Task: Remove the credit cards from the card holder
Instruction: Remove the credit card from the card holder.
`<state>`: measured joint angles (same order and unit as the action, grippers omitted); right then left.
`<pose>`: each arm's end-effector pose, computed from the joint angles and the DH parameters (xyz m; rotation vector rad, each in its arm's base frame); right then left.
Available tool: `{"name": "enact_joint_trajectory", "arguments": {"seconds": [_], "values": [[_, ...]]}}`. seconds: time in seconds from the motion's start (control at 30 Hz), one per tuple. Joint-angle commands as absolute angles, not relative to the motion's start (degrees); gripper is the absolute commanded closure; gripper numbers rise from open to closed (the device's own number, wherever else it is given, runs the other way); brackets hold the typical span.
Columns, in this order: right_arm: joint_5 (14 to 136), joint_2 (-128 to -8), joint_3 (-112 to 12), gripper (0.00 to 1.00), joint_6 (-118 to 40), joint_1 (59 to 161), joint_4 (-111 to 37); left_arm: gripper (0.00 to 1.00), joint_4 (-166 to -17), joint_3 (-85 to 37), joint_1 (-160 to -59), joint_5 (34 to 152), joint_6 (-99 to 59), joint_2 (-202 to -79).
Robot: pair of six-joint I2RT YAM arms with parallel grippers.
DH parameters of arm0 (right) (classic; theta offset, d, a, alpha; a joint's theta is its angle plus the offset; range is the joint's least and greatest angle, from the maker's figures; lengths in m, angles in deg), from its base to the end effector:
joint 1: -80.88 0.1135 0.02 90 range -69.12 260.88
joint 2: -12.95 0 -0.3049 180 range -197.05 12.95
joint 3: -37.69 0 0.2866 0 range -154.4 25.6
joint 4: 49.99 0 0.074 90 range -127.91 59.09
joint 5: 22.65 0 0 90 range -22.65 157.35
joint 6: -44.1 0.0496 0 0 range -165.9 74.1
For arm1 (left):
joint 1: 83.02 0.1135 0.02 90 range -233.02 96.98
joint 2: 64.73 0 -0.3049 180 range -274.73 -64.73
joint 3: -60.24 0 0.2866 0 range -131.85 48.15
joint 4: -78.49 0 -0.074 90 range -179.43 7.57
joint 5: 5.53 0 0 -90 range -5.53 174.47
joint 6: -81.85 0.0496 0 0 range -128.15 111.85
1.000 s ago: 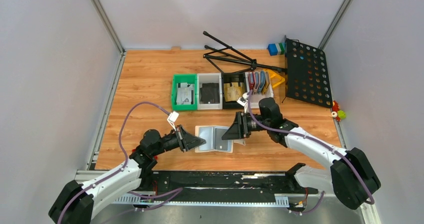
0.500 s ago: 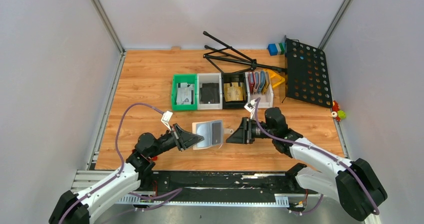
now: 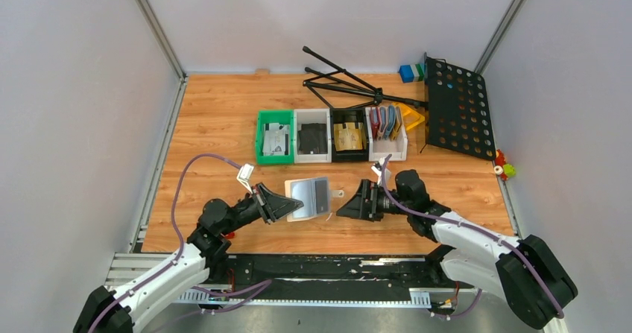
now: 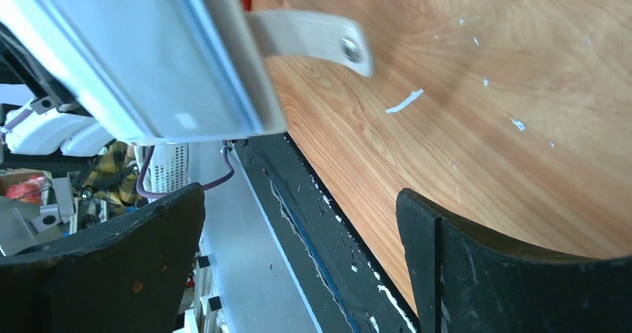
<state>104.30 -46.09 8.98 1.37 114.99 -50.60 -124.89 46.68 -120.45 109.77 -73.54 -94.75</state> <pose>0.1565 0.1420 0.1739 -0.1808 2.3509 1.4626 0.1053 -0.1073 0.1992 0.0071 1.7356 -1.7199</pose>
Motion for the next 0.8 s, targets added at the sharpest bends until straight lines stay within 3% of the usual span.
{"name": "enact_joint_trajectory", "arguments": {"seconds": [0.0, 0.23, 0.67, 0.77], "values": [[103.27, -44.21, 12.41, 0.0, 7.68, 115.42, -63.72, 1.0, -130.01, 44.55, -120.46, 108.21, -77.17, -93.29], [102.6, -43.59, 12.49, 0.0, 14.22, 116.45, -76.87, 1.0, -137.99, 42.81, -120.47, 108.95, -81.97, -94.96], [103.75, -47.13, 1.92, 0.01, 25.66, 118.13, -82.9, 1.0, -143.89, 35.94, -120.56, 110.81, -82.77, -99.64], [104.03, -45.64, 0.52, 0.08, 25.8, 118.32, -83.11, 1.0, -143.96, 36.32, -120.48, 110.8, -82.95, -99.8]]}}
